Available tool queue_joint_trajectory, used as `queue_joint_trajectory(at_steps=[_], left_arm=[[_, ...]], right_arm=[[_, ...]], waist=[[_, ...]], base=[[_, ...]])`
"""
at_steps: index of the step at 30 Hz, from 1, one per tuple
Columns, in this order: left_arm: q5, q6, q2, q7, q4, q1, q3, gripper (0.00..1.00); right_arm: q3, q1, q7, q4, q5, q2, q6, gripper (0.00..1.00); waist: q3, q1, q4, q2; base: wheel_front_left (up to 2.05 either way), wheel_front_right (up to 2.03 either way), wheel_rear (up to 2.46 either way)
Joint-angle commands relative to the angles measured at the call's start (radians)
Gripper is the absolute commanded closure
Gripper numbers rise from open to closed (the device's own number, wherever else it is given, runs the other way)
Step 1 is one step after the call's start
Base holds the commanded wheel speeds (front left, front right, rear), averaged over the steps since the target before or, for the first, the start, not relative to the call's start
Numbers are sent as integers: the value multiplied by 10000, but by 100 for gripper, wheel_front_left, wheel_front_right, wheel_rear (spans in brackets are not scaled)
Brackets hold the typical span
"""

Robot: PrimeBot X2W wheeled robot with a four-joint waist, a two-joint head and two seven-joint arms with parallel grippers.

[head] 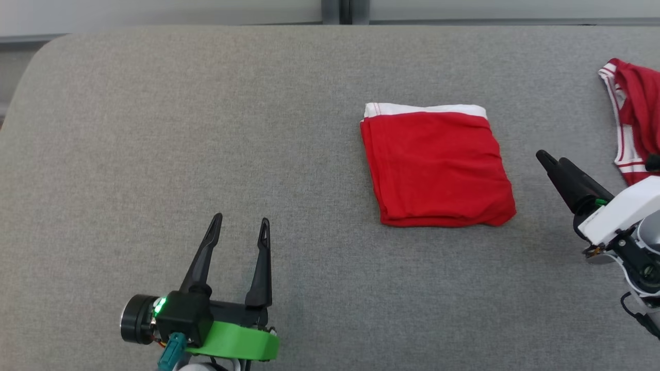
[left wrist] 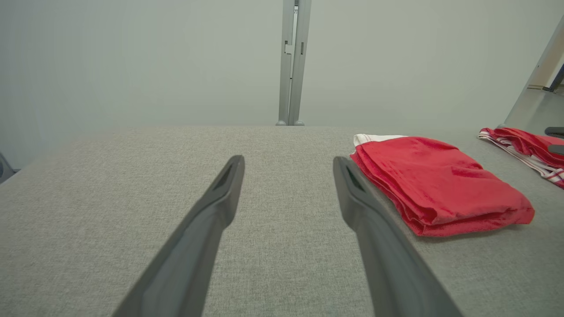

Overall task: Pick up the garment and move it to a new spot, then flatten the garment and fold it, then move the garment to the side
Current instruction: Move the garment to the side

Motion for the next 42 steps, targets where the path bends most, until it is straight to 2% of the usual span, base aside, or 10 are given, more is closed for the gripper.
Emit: queue_joint_trajectory(at_steps=[1, 4, 7, 17, 18, 19, 20, 29, 37, 42], left_arm=[[119, -3, 18, -23, -35, -252, -37, 0], [109, 34, 18, -23, -20, -438, -172, 0], [83, 61, 18, -23, -23, -582, -281, 0], [91, 87, 18, -23, -87, -842, -534, 0], [106, 106, 18, -23, -117, -877, -542, 0], [118, 106, 18, -23, -137, -901, -550, 0], [144, 117, 18, -23, -149, -927, -567, 0], [276, 81, 18, -23, -222, -1028, -470, 0], [526, 12, 20, -12, -331, -1365, -386, 0], [929, -200, 23, -12, -396, -1559, -275, 0]], right_arm=[[15, -185, 437, 27, 518, -129, -1, 0], [-72, -392, 1377, 78, 1547, -427, -1, 0], [-146, -586, 1949, 190, 2050, -676, -1, 0], [-32, -1004, 2387, 373, 2286, -658, -1, 0], [-24, -1053, 2386, 362, 2268, -663, -1, 51], [-9, -1081, 2386, 345, 2229, -685, -1, 63], [5, -1094, 2362, 298, 2191, -728, -1, 100], [171, -1314, 1626, -354, 1329, -1277, -1, 100], [389, -2039, 1219, -687, 415, -2365, -1, 100], [451, -2528, 1036, -752, 51, -3052, -1, 100]], waist=[[872, 0, 541, 0], [1155, 0, 721, 0], [1370, 0, 862, 0], [1669, 0, 1032, 0], [1717, 0, 1034, 0], [1752, 0, 1031, 0], [1796, 0, 1022, 0], [2008, 0, 478, 0], [2590, 0, -441, 0], [3021, 0, -986, 0]], base=[[0, 0, 0], [0, 0, 0], [0, 0, 0], [0, 0, 0], [0, 0, 0], [0, 0, 0], [0, 0, 0], [0, 0, 0], [0, 0, 0], [0, 0, 0]])
